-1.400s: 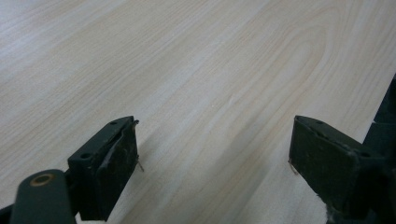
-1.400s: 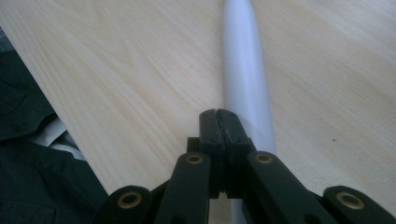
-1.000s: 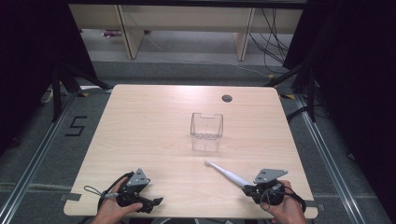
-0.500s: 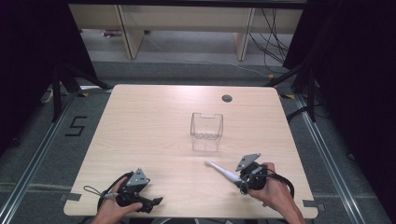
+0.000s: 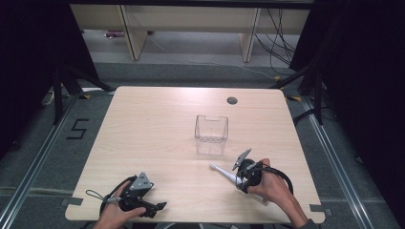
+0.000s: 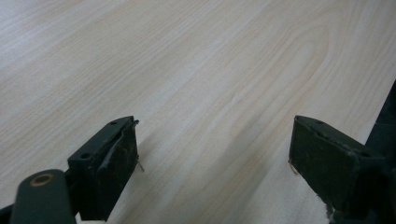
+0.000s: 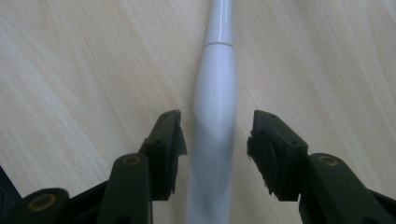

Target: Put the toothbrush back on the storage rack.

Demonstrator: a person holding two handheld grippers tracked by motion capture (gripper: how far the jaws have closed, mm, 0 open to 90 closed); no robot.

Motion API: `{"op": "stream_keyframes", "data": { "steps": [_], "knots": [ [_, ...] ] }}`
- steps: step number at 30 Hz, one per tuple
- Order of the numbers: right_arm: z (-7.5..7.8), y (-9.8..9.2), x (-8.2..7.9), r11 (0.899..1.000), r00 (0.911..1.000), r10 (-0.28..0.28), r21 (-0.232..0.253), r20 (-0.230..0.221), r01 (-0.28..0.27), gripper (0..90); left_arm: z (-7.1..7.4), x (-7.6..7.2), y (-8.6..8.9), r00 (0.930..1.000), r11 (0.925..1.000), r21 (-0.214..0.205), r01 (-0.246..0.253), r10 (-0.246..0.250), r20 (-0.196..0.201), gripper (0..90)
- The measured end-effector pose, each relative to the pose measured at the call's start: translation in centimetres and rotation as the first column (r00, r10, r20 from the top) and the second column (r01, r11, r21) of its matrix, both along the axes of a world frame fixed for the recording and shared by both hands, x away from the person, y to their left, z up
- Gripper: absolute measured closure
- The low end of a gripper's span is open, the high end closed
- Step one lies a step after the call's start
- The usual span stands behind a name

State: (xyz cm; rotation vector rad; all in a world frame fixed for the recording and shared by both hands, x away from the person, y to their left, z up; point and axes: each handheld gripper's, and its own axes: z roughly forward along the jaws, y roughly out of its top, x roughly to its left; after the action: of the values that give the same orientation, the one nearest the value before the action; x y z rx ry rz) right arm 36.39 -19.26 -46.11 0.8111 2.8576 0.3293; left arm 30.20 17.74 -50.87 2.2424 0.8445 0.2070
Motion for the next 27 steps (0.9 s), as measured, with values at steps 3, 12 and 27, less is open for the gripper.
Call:
{"op": "stream_keyframes", "data": {
  "steps": [3,12,27],
  "knots": [
    [-0.4,0.2,0.6,1.0,0.9996,0.01,-0.013,-0.028,-0.01,53.7,0.0,0.0,0.0,1.0,1.0,-0.002,-0.002,0.002,0.0,14.8],
    [-0.6,0.8,1.3,0.998,0.9968,0.034,-0.043,-0.072,-0.037,55.2,0.0,0.0,0.0,1.0,1.0,0.0,0.0,0.0,0.0,14.8],
    [-0.9,1.3,1.9,0.997,0.9935,0.052,-0.059,-0.101,-0.058,57.8,0.0,0.0,0.0,1.0,1.0,0.001,0.001,-0.001,-0.001,14.8]
  ]
}}
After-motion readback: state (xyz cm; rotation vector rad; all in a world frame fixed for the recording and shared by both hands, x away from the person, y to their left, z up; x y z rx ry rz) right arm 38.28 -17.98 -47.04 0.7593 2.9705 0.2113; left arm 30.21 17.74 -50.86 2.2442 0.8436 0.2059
